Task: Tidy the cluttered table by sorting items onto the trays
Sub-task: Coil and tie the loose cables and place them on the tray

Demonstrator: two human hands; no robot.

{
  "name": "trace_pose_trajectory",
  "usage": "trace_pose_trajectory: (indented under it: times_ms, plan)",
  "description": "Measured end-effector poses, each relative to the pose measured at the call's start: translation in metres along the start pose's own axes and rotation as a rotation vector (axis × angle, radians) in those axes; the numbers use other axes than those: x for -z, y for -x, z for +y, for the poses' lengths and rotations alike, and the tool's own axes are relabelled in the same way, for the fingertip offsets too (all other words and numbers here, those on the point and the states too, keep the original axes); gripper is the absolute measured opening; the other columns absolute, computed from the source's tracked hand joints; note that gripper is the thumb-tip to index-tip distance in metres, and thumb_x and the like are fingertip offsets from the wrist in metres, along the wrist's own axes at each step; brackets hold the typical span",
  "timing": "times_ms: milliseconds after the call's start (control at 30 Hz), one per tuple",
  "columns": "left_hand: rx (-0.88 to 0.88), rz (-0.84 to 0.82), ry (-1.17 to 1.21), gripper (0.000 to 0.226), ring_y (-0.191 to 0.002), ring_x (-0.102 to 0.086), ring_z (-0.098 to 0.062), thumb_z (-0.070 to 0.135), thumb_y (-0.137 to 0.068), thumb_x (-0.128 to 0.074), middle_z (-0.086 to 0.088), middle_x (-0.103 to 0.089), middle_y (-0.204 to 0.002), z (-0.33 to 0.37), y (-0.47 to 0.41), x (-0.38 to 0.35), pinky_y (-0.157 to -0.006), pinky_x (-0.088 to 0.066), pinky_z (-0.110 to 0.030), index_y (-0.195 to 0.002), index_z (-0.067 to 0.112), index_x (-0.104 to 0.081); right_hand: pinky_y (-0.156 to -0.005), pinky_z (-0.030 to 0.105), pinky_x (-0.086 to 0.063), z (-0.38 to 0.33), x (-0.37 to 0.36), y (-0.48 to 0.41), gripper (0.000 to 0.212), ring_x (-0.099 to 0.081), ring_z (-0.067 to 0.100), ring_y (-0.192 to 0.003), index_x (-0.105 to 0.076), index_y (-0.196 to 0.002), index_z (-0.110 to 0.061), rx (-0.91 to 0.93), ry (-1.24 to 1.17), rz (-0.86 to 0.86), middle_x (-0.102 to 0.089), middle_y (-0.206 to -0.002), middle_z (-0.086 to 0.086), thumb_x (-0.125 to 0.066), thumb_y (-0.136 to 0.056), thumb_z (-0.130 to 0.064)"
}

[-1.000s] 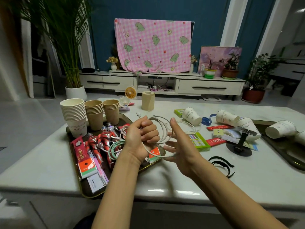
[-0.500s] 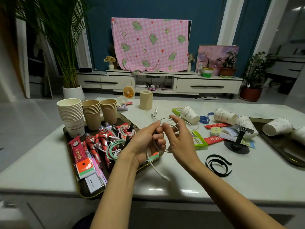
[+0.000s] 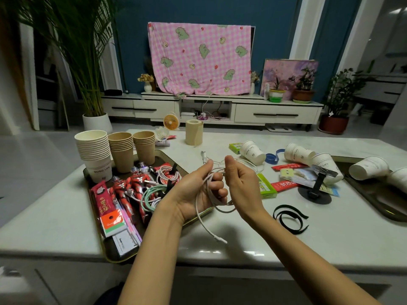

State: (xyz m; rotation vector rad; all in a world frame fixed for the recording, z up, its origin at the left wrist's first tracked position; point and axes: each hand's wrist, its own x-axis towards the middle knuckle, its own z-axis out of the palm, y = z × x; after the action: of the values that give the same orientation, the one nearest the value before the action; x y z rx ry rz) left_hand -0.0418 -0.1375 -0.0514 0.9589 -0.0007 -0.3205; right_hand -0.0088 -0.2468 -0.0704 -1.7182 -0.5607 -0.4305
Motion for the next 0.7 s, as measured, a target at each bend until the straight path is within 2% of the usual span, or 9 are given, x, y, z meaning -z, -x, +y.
trace_pose_trajectory:
  times_ms: [67,167,233,367,433,500,567,633,700]
  plan:
    - [0.032,-0.042,-0.038,0.063,-0.046,-0.050,-0.016,0.043,-0.098,-0.027,0.001,-0.041,-0.040,0.000,0.001,0.000,-0.054,-0.047,-0.022,-0.049,0.012,-0.053,-0.049,0.029,-0.039,-0.005,0.000,0.000,0.048,-0.048,0.009,-0.047,-0.043,-0.054,-0.012,-0.042,-0.082,-0.037,-0.049,-0.048,-0.004,-0.043,-0.093,-0.040]
    - [0.064,-0.070,-0.070,0.062,-0.047,-0.052,-0.016,0.038,-0.098,-0.027,0.000,-0.044,-0.041,0.001,0.004,0.001,-0.055,-0.047,-0.022,-0.050,0.011,-0.056,-0.039,0.010,-0.037,-0.005,0.001,0.001,0.034,-0.052,-0.003,-0.039,-0.048,-0.065,-0.012,-0.035,-0.194,-0.098,-0.053,-0.044,-0.013,-0.046,-0.097,-0.025]
    - [0.080,-0.065,-0.070,0.059,-0.048,-0.052,-0.016,0.036,-0.097,-0.028,0.000,-0.045,-0.043,0.002,0.005,0.001,-0.055,-0.047,-0.022,-0.052,0.010,-0.056,-0.045,0.014,-0.040,-0.003,0.002,0.000,0.026,-0.049,-0.001,-0.044,-0.048,-0.073,-0.012,-0.014,-0.170,-0.093,-0.050,-0.048,-0.010,-0.049,-0.094,-0.026]
    - [0.110,-0.078,-0.049,0.042,-0.048,-0.049,-0.016,0.030,-0.093,-0.035,0.001,-0.043,-0.045,0.000,0.007,-0.006,-0.062,-0.040,-0.027,-0.060,0.010,-0.052,-0.045,0.014,-0.035,-0.001,0.004,-0.003,0.038,-0.042,0.000,-0.043,-0.039,-0.059,-0.014,-0.022,-0.201,-0.027,-0.042,-0.045,-0.011,-0.050,-0.089,-0.034]
    - [0.109,-0.078,-0.019,0.035,-0.046,-0.047,-0.014,0.028,-0.091,-0.037,0.003,-0.042,-0.045,0.000,0.007,-0.010,-0.062,-0.037,-0.028,-0.062,0.012,-0.049,-0.045,0.025,-0.037,0.000,0.005,-0.006,0.040,-0.044,0.012,-0.047,-0.038,-0.057,-0.017,-0.035,-0.198,-0.038,-0.041,-0.047,-0.008,-0.051,-0.085,-0.043]
    - [0.085,-0.058,0.022,0.034,-0.042,-0.043,-0.011,0.027,-0.095,-0.036,0.005,-0.039,-0.045,-0.002,0.005,-0.012,-0.058,-0.041,-0.025,-0.066,0.013,-0.046,-0.053,0.038,-0.038,0.000,0.009,-0.009,0.040,-0.040,0.017,-0.053,-0.038,-0.057,-0.018,0.008,-0.048,-0.057,-0.040,-0.051,-0.001,-0.049,-0.089,-0.040]
    - [0.033,-0.031,0.071,0.034,-0.038,-0.037,-0.007,0.027,-0.098,-0.034,0.007,-0.037,-0.045,-0.004,0.002,-0.014,-0.049,-0.042,-0.019,-0.069,0.014,-0.045,-0.064,0.048,-0.043,-0.001,0.011,-0.009,0.034,-0.046,0.022,-0.063,-0.046,-0.064,-0.015,0.047,0.157,-0.056,-0.047,-0.062,0.004,-0.046,-0.095,-0.029]
    - [-0.041,0.011,0.147,0.035,-0.034,-0.033,-0.005,0.027,-0.099,-0.032,0.008,-0.035,-0.044,-0.004,-0.002,-0.015,-0.043,-0.038,-0.016,-0.069,0.014,-0.044,-0.082,0.047,-0.042,-0.004,0.012,-0.003,0.018,-0.052,0.024,-0.087,-0.057,-0.089,-0.009,0.053,0.271,0.044,-0.055,-0.088,0.007,-0.048,-0.096,-0.023]
    - [-0.136,0.086,0.236,0.038,-0.032,-0.029,-0.004,0.029,-0.100,-0.030,0.009,-0.032,-0.042,-0.001,-0.006,-0.014,-0.040,-0.032,-0.015,-0.067,0.015,-0.043,-0.089,0.038,-0.040,-0.009,0.013,0.012,0.015,-0.047,0.020,-0.098,-0.053,-0.099,-0.011,0.081,0.245,0.205,-0.049,-0.100,0.003,-0.051,-0.093,-0.025]
